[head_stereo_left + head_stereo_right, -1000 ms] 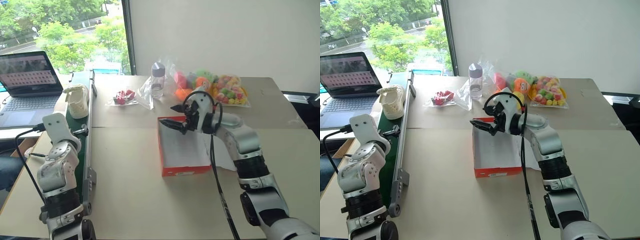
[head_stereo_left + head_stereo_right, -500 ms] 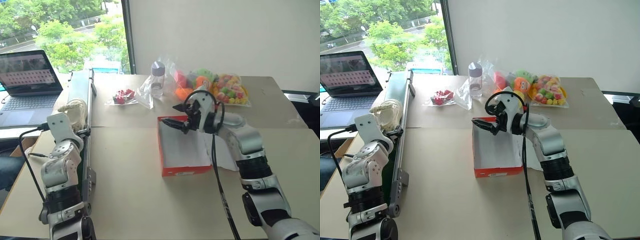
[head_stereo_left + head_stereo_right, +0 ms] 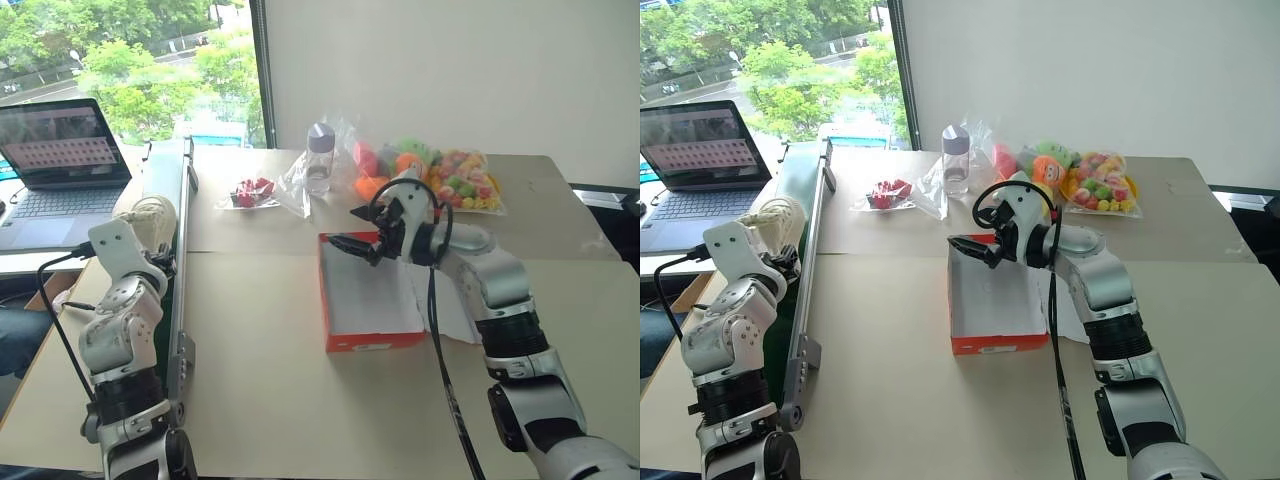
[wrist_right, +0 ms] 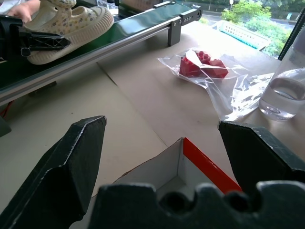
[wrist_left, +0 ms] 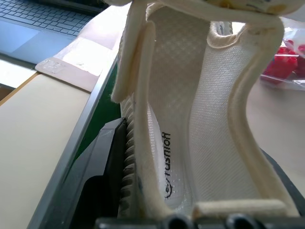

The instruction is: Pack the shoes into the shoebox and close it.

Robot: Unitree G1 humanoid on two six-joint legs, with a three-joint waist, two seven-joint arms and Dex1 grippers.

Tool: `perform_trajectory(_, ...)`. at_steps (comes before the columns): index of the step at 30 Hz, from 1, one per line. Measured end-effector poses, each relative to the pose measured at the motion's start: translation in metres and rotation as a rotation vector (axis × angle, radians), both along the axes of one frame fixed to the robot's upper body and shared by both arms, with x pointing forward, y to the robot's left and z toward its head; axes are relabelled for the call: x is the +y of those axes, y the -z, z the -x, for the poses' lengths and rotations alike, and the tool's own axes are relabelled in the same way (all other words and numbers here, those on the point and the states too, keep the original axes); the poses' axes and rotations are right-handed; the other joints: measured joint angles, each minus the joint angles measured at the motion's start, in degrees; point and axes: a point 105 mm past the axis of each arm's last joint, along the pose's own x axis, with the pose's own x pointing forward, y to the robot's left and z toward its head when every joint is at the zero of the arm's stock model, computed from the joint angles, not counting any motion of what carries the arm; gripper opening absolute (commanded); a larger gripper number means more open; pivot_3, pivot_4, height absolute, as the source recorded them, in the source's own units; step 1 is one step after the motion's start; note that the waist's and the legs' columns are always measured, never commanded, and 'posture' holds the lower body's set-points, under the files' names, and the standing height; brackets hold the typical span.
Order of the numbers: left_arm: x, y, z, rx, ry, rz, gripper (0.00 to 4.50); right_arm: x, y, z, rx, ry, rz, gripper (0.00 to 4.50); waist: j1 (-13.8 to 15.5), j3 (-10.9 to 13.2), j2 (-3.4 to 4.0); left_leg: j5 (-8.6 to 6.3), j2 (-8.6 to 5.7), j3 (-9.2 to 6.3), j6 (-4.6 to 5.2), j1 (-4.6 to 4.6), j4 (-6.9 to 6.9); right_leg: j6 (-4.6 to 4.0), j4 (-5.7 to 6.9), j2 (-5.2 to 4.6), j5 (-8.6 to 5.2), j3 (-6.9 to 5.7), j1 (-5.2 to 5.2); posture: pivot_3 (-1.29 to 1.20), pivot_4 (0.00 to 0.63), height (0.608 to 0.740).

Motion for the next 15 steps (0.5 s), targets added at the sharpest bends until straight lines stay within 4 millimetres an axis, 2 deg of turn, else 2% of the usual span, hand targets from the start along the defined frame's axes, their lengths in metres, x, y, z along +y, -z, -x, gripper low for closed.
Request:
perform_trajectory(2,-0.02,-0.024,-0.008,-0.091,0.096,-0.004,2.42,0.001,-0.007,-0.005,0.013,0.025,-0.066,4.5,0.03,0.06,-0.13,0.02,0.0,-0.01,0.01,-0.25,0.04,0.01,0.01,0.01,0.04,-0.02,-0.18,0.0,0.15,0.74)
perform_trajectory(5,-0.073,-0.08,-0.015,-0.281,0.332,-0.026,2.42,-0.002,-0.033,-0.018,0.053,0.087,-0.24,4.5,0.29,0.08,-0.17,0.04,-0.03,0.0,0.05,-0.3,0.07,0.03,-0.02,-0.01,0.08,-0.01,-0.19,0.0,0.15,0.74)
perform_trajectory(7,-0.103,-0.104,-0.01,-0.37,0.457,-0.021,2.42,-0.005,-0.051,-0.022,0.051,0.104,-0.314,4.5,0.19,0.08,-0.17,0.03,-0.03,0.04,0.2,-0.26,0.04,0.04,-0.04,0.0,0.07,0.02,-0.16,0.0,0.15,0.74)
perform_trajectory(9,-0.121,-0.108,-0.008,-0.389,0.533,0.0,2.42,-0.01,-0.06,-0.026,0.089,0.123,-0.408,4.5,-0.13,0.08,-0.17,0.22,0.0,0.04,0.54,-0.22,0.02,0.04,-0.02,0.07,0.07,0.04,-0.14,0.0,0.15,0.74)
perform_trajectory(11,-0.145,-0.106,-0.005,-0.377,0.637,0.032,2.42,-0.018,-0.071,-0.033,0.184,0.145,-0.594,4.5,-0.37,0.09,-0.17,0.26,0.02,0.02,0.53,-0.25,-0.01,0.03,-0.02,0.13,0.07,0.02,-0.16,0.0,0.15,0.74)
perform_trajectory(15,-0.192,-0.11,0.006,-0.373,0.84,0.035,2.42,-0.02,-0.098,-0.033,0.252,0.111,-0.765,4.5,-0.69,0.09,-0.16,0.27,0.03,0.01,0.56,-0.24,0.0,0.04,-0.01,0.17,0.06,0.04,-0.15,0.0,0.15,0.74)
